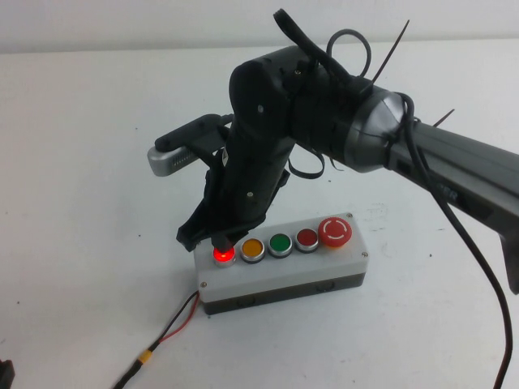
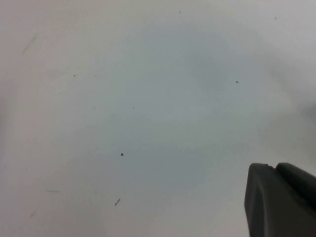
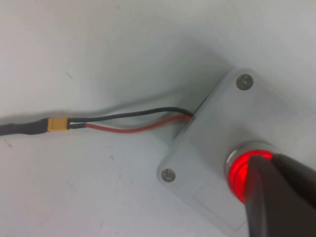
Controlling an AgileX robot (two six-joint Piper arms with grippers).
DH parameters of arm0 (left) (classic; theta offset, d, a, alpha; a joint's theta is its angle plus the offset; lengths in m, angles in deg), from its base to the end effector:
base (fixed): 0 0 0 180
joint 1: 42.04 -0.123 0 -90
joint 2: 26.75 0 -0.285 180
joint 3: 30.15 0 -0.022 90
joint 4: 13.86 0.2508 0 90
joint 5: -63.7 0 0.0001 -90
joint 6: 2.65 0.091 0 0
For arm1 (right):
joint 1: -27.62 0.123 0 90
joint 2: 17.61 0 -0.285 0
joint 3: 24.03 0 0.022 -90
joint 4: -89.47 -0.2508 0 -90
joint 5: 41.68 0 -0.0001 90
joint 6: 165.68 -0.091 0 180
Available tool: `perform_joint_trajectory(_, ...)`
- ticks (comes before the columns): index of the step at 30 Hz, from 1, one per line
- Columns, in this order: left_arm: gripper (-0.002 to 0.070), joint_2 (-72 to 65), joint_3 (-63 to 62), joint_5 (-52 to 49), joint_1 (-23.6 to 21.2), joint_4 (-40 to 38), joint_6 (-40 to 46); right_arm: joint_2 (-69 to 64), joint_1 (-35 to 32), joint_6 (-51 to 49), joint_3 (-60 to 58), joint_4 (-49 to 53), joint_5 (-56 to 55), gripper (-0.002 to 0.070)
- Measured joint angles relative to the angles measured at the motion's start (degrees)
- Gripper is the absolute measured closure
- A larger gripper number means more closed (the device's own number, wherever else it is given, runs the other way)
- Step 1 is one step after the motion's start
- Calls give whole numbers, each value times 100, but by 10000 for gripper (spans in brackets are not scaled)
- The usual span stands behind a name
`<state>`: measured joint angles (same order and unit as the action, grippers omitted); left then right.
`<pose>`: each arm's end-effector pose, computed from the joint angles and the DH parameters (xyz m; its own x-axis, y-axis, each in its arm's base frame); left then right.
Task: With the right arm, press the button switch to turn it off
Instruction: Press the button to turn off
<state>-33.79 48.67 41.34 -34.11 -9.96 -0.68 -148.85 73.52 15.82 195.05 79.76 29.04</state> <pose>0.0519 -0.0049 0.1695 -0.2964 0.1394 -0.9448 0.1431 0.9846 0.1004 0.3139 0.3448 0.2641 -0.6863 -0.6653 -0.2940 -0.7216 0.6733 0.1609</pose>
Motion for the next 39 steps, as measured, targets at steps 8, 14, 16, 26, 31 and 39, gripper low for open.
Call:
perform_joint_trajectory(8, 677, 0, 0, 0, 0, 0, 0, -21, 0, 0, 0, -20, 0, 692)
perform_joint_trajectory(14, 677, 0, 0, 0, 0, 0, 0, -100, 0, 0, 44, -204, -57, 692)
perform_joint_trajectory(16, 677, 0, 0, 0, 0, 0, 0, -110, 0, 0, 44, -231, -84, 692)
perform_joint_trajectory(26, 677, 0, 0, 0, 0, 0, 0, 294, 0, 0, 25, -80, -4, 692)
perform_joint_trajectory(31, 677, 0, 0, 0, 0, 0, 0, 937, 0, 0, 25, 18, 10, 692)
perform_joint_trajectory(39, 677, 0, 0, 0, 0, 0, 0, 1465, 0, -11, -77, 248, 50, 692)
